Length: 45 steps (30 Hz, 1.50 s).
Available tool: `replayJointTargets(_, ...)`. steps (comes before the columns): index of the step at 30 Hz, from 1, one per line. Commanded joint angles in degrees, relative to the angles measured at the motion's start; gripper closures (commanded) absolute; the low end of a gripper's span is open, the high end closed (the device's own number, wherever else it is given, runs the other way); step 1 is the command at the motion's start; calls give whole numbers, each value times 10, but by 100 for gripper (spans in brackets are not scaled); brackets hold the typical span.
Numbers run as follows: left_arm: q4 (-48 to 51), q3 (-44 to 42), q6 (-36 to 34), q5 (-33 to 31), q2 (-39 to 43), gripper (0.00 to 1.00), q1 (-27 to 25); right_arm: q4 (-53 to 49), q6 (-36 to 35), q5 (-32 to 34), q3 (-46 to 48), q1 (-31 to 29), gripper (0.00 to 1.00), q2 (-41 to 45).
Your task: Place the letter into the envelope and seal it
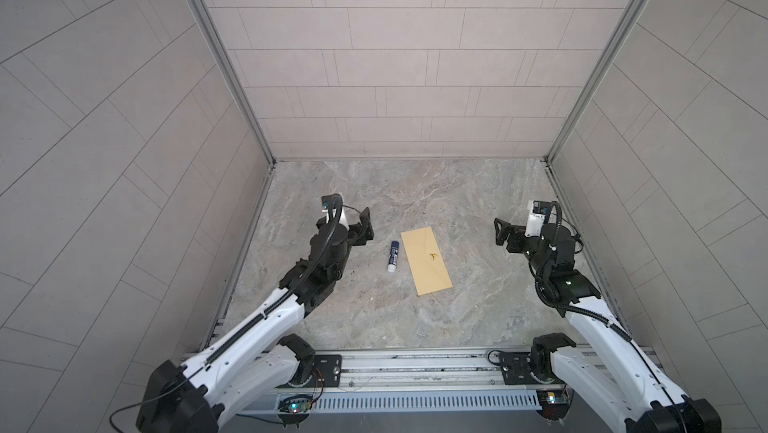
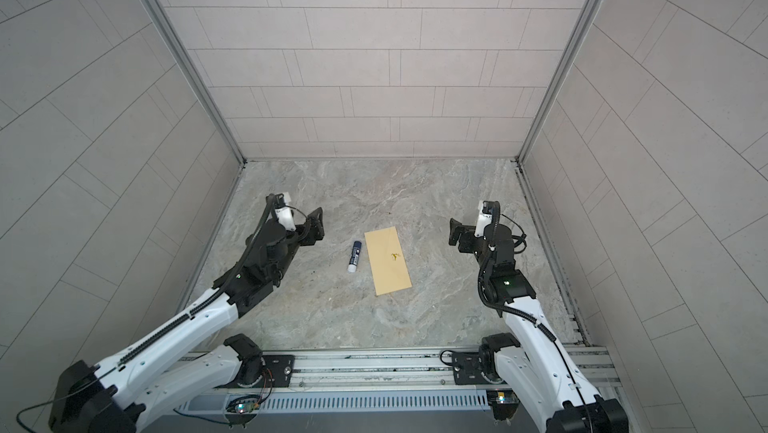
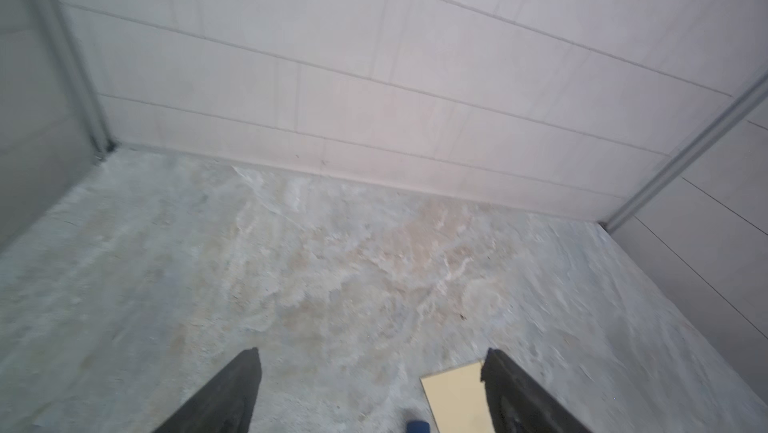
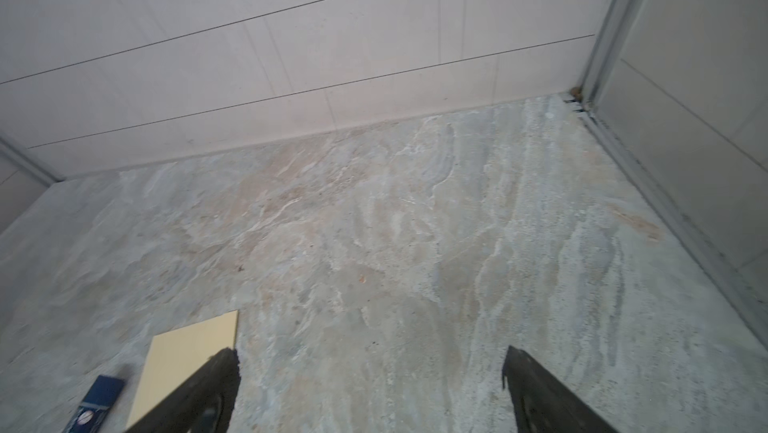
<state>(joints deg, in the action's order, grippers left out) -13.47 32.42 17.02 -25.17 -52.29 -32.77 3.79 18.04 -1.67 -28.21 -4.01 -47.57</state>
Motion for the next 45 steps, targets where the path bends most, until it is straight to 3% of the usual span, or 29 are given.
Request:
replayJointTargets(1, -147, -62, -134, -147, -17, 9, 21, 75, 1, 76, 34, 29, 0, -22)
replayJointTargets(6, -271, -128, -171, -167, -60, 9, 90, 214, -23, 127, 95, 57, 0, -95)
replayJointTargets(13, -372, -195, -167, -98, -118, 9, 179, 449, -75, 69, 131, 59, 0, -276)
replayJointTargets(17, -470, -202, -188, -55, -195, 8, 200, 380, -92, 34, 89, 63, 0, -287)
replayJointTargets(19, -450, -196, -179, -19, -189, 8, 209, 394, -90, 29, 88, 63, 0, -296)
replayJointTargets(24, -412, -188, -170, -10, -179, 8, 219, 408, -130, -18, 66, 63, 0, -330)
replayJointTargets(27, -385, -197, -171, -12, -161, 8, 219, 458, -146, -20, 81, 63, 0, -361)
replayJointTargets(30, -360, -195, -152, -17, -183, 8, 227, 619, -159, -57, 112, 63, 0, -441)
replayJointTargets(34, -461, -192, -189, 9, -266, 8, 231, 471, -159, -39, 67, 62, 0, -408)
replayJointTargets(37, -529, -191, -196, 40, -345, 7, 240, 551, -162, -34, 85, 59, 0, -433)
replayJointTargets(40, -613, -187, -210, 63, -420, 0, 248, 530, -133, 29, 87, 58, 1, -418)
replayJointTargets(43, -372, -106, -179, 125, -366, 0, 279, 575, -141, 17, 99, 59, 1, -432)
replayJointTargets(45, -318, -76, -162, 167, -367, 1, 305, 551, -147, 19, 91, 57, 1, -429)
